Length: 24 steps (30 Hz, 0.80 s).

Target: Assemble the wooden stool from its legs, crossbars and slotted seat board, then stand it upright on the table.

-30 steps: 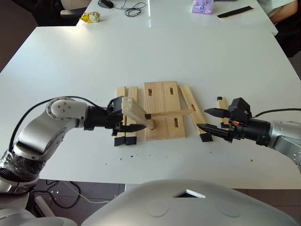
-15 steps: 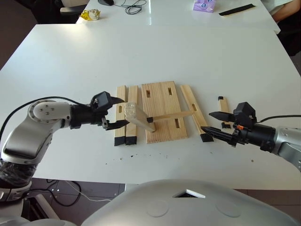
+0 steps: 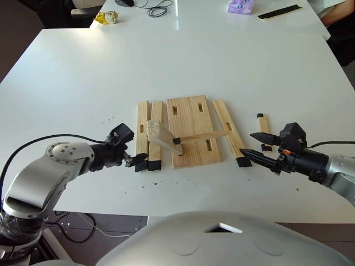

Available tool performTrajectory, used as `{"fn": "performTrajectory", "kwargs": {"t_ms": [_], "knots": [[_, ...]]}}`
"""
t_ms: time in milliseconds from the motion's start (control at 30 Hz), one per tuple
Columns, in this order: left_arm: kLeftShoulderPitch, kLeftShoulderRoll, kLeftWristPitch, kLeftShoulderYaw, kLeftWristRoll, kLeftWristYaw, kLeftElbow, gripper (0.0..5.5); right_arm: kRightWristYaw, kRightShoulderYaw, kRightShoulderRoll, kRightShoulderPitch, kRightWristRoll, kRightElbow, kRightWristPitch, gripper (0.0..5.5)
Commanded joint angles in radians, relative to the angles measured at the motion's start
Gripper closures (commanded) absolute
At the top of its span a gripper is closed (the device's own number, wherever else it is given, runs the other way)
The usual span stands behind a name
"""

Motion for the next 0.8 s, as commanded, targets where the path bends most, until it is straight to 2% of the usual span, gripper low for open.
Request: {"fn": "performTrajectory", "kwargs": {"t_ms": [33,300,500,800], "knots": [[-0.005,0.068,-0.067,-0.039,0.072,-0.019,0.057,1.30,-0.010,0.001,0.005,-0.004,0.003,-0.009,-0.009,2.14],[0.017,0.135,-0.203,-0.091,0.151,-0.090,0.153,1.30,-0.018,0.003,0.013,0.001,0.002,-0.010,-0.013,2.14],[-0.039,0.152,-0.290,-0.107,0.221,-0.109,0.257,1.30,-0.019,0.011,0.012,-0.003,-0.001,-0.007,-0.015,2.14],[-0.118,0.115,-0.243,-0.091,0.208,-0.138,0.224,1.30,-0.017,0.011,0.006,-0.001,-0.001,-0.007,-0.016,2.14]]}}
